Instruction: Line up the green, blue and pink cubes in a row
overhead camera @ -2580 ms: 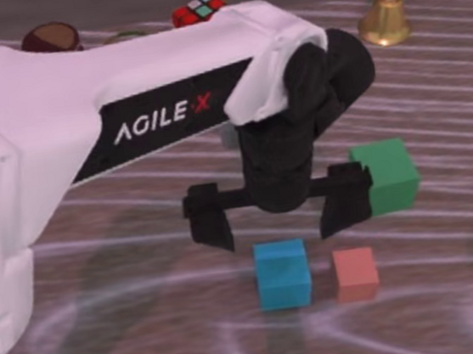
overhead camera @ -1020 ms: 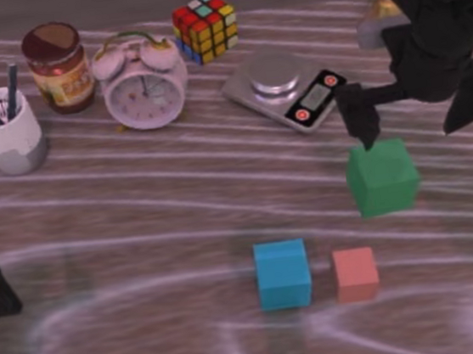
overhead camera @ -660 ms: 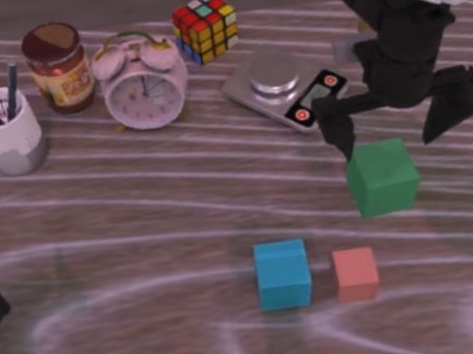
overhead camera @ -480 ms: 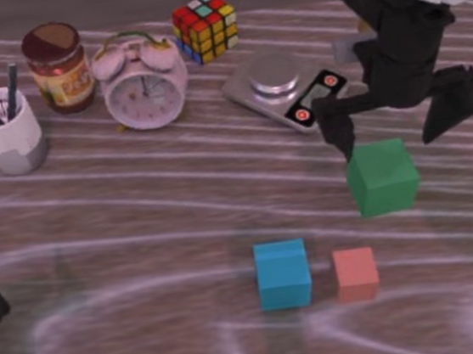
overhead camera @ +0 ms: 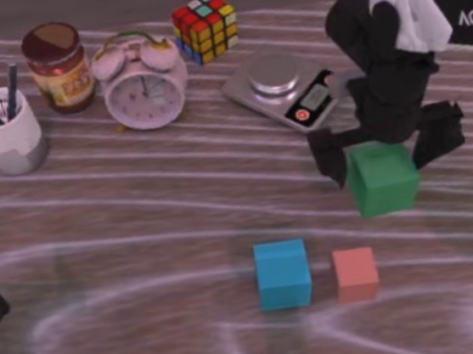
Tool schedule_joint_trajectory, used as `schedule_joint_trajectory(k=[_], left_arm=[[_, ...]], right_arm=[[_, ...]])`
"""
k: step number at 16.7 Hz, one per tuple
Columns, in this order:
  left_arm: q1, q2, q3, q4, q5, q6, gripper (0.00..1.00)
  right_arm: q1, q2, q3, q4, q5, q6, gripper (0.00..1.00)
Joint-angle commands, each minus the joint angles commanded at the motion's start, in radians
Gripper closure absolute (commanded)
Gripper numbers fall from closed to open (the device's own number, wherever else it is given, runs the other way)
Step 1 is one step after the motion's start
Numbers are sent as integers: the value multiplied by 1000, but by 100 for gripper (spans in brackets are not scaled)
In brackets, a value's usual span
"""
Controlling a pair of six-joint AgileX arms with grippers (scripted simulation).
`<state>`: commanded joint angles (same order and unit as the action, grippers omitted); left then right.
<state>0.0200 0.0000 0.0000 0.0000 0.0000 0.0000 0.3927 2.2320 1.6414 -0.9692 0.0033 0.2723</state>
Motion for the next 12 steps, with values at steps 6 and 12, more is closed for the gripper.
schedule_joint_trajectory(k=[6,12], left_arm=[[0,0,0,0,0,0,0],[0,0,0,0,0,0,0]], right_arm=[[2,37,-62,88,0,2,0],[2,37,-62,88,0,2,38]])
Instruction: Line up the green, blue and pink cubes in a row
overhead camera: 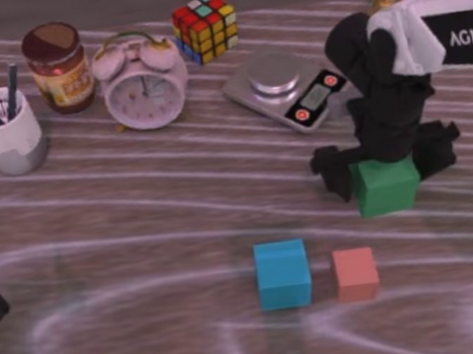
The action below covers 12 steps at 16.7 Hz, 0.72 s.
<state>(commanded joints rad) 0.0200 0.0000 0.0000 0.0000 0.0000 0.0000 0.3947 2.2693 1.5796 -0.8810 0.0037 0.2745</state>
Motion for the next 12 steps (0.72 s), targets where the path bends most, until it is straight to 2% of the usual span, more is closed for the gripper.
schedule_joint_trajectory(k=[8,12], left_arm=[[0,0,0,0,0,0,0],[0,0,0,0,0,0,0]], right_arm=[[0,0,0,0,0,0,98],[0,0,0,0,0,0,100]])
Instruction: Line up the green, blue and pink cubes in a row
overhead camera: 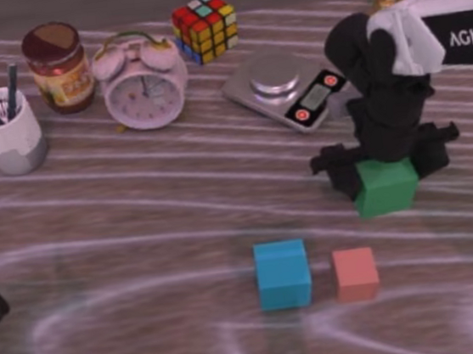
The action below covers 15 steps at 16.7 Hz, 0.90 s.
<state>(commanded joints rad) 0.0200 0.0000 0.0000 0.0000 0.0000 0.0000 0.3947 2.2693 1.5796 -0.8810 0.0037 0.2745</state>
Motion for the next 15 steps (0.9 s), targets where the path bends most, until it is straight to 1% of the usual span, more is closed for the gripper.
schedule_joint_trajectory(k=[7,12,15], left_arm=[[0,0,0,0,0,0,0],[0,0,0,0,0,0,0],[0,0,0,0,0,0,0]], right_arm=[[-1,-15,16,-20,3,0,100],[4,-76,120,-199,2,0,100],[6,-99,147,-237,2,-2,100]])
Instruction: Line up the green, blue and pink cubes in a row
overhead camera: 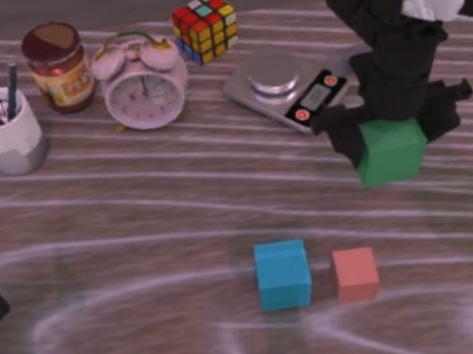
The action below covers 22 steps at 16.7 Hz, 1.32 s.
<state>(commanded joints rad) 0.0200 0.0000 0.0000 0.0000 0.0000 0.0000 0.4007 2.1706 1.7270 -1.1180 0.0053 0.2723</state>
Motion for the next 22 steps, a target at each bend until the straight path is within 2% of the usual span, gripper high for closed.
schedule_joint_trajectory(k=[4,6,9,14,17,19,22], left_arm=[[0,0,0,0,0,0,0],[0,0,0,0,0,0,0],[0,0,0,0,0,0,0],[0,0,0,0,0,0,0],[0,0,0,0,0,0,0],[0,0,0,0,0,0,0],[0,0,0,0,0,0,0]], right_arm=[[-3,5,0,1,0,4,100],[31,27,35,-19,0,39,100],[143,95,161,-82,2,170,100],[399,233,428,-221,4,521,100],[523,285,551,-278,6,659,100],[561,299,590,-296,7,698,100],[564,300,593,-297,7,702,100]])
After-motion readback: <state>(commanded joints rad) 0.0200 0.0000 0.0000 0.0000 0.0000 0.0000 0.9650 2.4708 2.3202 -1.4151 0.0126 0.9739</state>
